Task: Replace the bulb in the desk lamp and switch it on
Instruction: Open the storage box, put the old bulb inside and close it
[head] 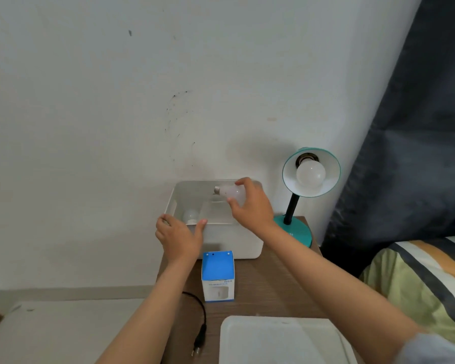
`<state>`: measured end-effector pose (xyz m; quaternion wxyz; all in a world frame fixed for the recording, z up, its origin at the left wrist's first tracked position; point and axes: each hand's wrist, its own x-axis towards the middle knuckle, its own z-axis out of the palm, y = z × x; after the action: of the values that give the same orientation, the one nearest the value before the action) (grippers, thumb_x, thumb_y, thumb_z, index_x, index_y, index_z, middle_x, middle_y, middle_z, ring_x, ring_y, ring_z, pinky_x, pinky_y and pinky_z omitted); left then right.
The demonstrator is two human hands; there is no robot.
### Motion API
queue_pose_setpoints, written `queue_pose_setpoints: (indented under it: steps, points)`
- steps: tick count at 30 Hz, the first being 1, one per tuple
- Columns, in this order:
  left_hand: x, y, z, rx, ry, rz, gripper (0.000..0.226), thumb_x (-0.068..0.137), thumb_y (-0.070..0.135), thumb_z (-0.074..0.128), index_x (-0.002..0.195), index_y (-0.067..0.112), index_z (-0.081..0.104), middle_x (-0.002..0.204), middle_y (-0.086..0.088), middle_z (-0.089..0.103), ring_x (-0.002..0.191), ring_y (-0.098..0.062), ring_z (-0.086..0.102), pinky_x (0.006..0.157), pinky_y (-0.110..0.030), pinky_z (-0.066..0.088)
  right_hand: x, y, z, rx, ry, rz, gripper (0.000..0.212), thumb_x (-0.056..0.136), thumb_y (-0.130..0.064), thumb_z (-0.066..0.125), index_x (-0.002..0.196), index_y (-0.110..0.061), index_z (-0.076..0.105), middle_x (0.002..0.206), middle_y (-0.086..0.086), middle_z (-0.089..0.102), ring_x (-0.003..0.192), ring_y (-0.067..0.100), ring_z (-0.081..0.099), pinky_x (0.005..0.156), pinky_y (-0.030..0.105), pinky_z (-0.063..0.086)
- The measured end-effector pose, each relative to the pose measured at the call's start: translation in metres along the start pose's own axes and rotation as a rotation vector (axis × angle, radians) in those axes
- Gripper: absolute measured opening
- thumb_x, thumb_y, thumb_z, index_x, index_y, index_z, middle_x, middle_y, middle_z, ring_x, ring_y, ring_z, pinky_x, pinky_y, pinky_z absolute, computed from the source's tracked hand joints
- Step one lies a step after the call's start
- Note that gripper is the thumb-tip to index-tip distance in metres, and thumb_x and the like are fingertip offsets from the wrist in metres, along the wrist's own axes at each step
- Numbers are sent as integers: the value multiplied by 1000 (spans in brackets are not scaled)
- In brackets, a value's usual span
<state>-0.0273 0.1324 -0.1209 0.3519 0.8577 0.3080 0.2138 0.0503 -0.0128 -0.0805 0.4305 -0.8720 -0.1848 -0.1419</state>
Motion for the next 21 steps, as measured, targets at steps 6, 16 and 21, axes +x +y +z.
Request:
queue_pose_setpoints:
  steps: [6, 16, 21]
  points:
    - [2, -1, 1, 6, 4, -5, 102, 76, 53, 64, 141, -8, 13, 145, -25, 20, 133, -39, 21, 108, -50, 35, 30, 18, 22, -22, -139, 183, 40, 82, -14, 61, 117, -10, 45, 112, 16, 53, 87, 26, 52, 66, 27, 36]
    - [1, -3, 0, 5, 16, 4, 101, 77, 54, 63, 141, -6, 12, 145, -24, 20, 132, -38, 21, 107, -48, 36, 45, 31, 37, -67, -197, 245, 45, 84, -19, 60, 125, -10, 43, 124, 19, 49, 107, 33, 52, 80, 31, 39]
    - [-1, 1, -4, 0, -4, -18, 102, 77, 53, 63, 142, -6, 11, 147, -24, 19, 134, -38, 21, 109, -46, 32, 14, 15, 10, -19, -69, 69, 39, 86, -17, 58, 123, -10, 48, 124, 13, 48, 114, 24, 49, 89, 22, 36]
